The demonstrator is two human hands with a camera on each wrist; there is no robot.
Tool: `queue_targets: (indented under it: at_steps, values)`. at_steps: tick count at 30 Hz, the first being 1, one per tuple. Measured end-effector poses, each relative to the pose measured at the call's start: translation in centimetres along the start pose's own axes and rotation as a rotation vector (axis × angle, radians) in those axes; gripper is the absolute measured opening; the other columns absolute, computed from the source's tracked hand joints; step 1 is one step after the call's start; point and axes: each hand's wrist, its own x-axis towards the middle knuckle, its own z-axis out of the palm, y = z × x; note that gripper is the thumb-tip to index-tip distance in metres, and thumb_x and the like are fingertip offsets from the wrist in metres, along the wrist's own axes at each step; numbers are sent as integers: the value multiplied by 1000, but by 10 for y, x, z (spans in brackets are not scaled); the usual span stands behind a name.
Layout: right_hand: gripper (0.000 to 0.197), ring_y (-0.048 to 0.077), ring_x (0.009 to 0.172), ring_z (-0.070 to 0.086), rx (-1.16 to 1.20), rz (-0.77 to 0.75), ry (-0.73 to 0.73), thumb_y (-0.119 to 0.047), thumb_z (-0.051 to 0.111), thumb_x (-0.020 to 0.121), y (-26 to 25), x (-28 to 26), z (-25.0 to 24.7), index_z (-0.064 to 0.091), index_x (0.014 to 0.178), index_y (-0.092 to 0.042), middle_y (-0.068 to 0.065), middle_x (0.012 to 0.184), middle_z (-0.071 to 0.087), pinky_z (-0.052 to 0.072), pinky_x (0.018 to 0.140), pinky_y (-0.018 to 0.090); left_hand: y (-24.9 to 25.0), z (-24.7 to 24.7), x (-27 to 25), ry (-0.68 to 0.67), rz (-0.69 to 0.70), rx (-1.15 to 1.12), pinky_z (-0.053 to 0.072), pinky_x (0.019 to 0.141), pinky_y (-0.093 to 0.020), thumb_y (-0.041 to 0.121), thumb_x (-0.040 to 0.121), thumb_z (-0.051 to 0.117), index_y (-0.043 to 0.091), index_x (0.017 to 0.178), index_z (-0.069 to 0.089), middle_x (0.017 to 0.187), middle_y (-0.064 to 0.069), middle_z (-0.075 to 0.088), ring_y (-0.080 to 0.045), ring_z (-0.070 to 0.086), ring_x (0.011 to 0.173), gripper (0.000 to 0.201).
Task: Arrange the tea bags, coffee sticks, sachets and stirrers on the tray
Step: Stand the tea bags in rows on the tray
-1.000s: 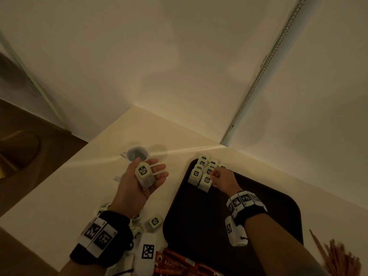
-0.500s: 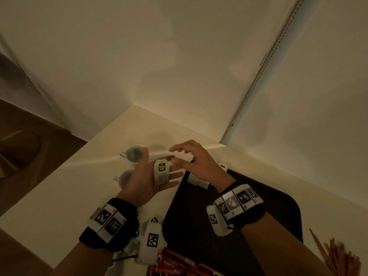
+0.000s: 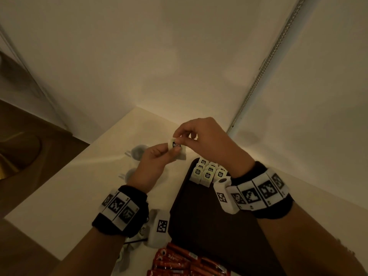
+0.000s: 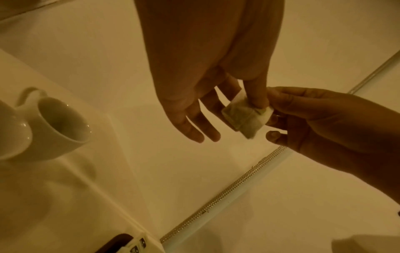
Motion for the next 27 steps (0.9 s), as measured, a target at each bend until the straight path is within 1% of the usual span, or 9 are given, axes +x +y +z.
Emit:
queue_targets:
  at_steps: [4, 8, 11, 13, 16, 20, 23, 25, 27]
  values:
    - [10, -4, 62, 52, 24, 86, 8, -25, 68, 84, -2, 1, -3, 73, 91, -21, -11, 74, 63, 38, 61, 9, -2, 2, -6, -43, -65, -45, 53, 84, -27, 26, 79, 60, 12, 100, 69, 98, -1, 73, -15, 66, 94, 27]
    - [8, -6, 62, 53, 54, 128, 30, -23, 69, 83, -5, -1, -4, 74, 88, -21, -11, 73, 64, 38, 60, 4, -7, 4, -13, -28, -93, -149, 53, 81, -25, 25, 75, 63, 11, 101, 66, 97, -1, 72, -13, 67, 90, 30]
    - [7, -12, 63, 53, 91, 127, 62, -23, 70, 83, -8, -1, -5, 74, 87, -20, -11, 73, 64, 38, 62, 3, -9, 6, -17, 20, -103, -226, 52, 76, -21, 32, 76, 63, 22, 79, 73, 89, 3, 73, -9, 67, 85, 15]
    - [7, -11, 63, 52, 110, 122, 75, -24, 70, 83, -10, -1, -6, 74, 87, -19, -11, 73, 64, 38, 62, 3, -10, 5, -18, 39, -96, -224, 51, 77, -20, 29, 79, 58, 25, 72, 74, 88, 4, 72, -7, 67, 85, 18]
    - [6, -11, 64, 52, 137, 124, 90, -23, 70, 83, -10, -5, -5, 73, 86, -18, -15, 70, 61, 39, 63, 3, -8, 5, -18, 56, -96, -206, 51, 76, -21, 26, 77, 60, 21, 86, 72, 88, 3, 72, -9, 67, 87, 16]
    - [3, -12, 65, 55, 183, 159, 151, -15, 68, 84, 9, -17, -5, 69, 82, -18, -16, 71, 61, 40, 64, 2, -10, -7, -24, 104, -144, -139, 52, 78, -23, 33, 71, 64, 18, 118, 59, 107, 2, 72, -15, 68, 98, 50]
    - [7, -11, 65, 55, 159, 245, 158, -12, 68, 84, 45, -34, -1, 67, 82, -18, -12, 73, 62, 38, 63, 0, -13, -26, -38, 152, -168, 6, 50, 80, -26, 26, 80, 63, 15, 116, 62, 109, 0, 71, -18, 67, 100, 37]
    - [4, -8, 61, 55, 126, 325, 148, -9, 68, 83, 74, -48, 6, 68, 84, -13, -5, 75, 64, 38, 62, 0, -16, -42, -50, 190, -189, 80, 51, 82, -29, 15, 87, 60, 10, 111, 64, 103, -4, 73, -19, 68, 93, 24]
    - [5, -6, 64, 53, 70, 432, 114, -8, 67, 84, 103, -64, 17, 69, 89, -7, 4, 83, 68, 38, 63, -1, -18, -60, -65, 174, -197, 155, 50, 84, -33, 12, 88, 62, 6, 108, 65, 101, -8, 72, -21, 68, 87, 21]
